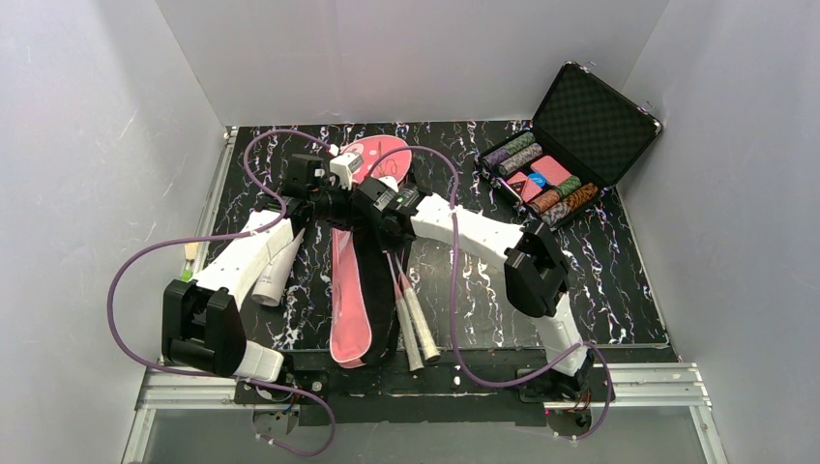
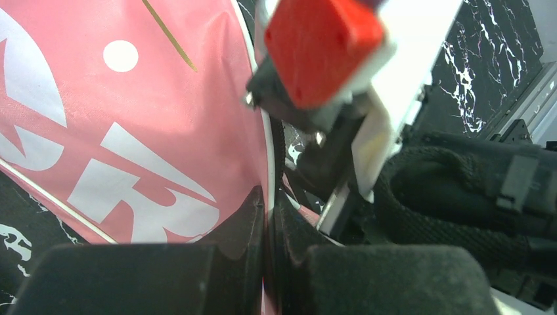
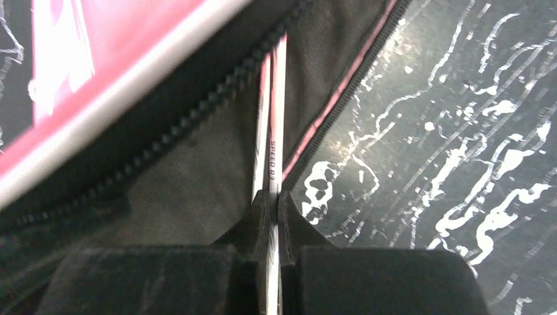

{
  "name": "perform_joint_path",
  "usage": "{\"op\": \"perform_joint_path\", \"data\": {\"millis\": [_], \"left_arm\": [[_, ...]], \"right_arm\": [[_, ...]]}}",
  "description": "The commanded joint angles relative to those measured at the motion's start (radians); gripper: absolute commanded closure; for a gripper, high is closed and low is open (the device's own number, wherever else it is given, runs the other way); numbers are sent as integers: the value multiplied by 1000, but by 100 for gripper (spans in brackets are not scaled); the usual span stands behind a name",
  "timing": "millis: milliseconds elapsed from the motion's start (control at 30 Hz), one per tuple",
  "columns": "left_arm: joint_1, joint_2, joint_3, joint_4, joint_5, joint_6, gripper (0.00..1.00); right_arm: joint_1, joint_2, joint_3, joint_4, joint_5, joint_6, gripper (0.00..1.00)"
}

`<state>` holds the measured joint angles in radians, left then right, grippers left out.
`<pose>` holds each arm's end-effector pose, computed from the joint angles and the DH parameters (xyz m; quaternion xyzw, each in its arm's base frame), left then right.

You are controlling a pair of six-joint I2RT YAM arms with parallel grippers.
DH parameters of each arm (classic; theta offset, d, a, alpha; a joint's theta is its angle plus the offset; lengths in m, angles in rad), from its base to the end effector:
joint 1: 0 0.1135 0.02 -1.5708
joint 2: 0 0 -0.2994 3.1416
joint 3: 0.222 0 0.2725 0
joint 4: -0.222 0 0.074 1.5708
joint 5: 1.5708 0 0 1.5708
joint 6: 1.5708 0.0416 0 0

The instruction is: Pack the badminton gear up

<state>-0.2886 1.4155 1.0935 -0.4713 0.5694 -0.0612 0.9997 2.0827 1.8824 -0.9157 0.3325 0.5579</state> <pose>0.3016 -0.1130 0.3044 0.2065 0.8703 -0.3192 0.3130 0.2757 0.4040 0.2786 -0.1741 0.9457 0.0414 0.2715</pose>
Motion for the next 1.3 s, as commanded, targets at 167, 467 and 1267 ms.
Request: {"op": "perform_joint_path", "data": {"millis": [167,467,1267], "left_arm": [[-11,-54,9,6,70,9,100],[-12,-55,0,10,61,5,100],[-12,-71,7,-3,58,9,100]], "right_arm": [[-69,-127,-257,386,-278,126,60],[-214,-285,-545,637,-487,188,26],[-349,-51,-458,751,-572,261,47]]}}
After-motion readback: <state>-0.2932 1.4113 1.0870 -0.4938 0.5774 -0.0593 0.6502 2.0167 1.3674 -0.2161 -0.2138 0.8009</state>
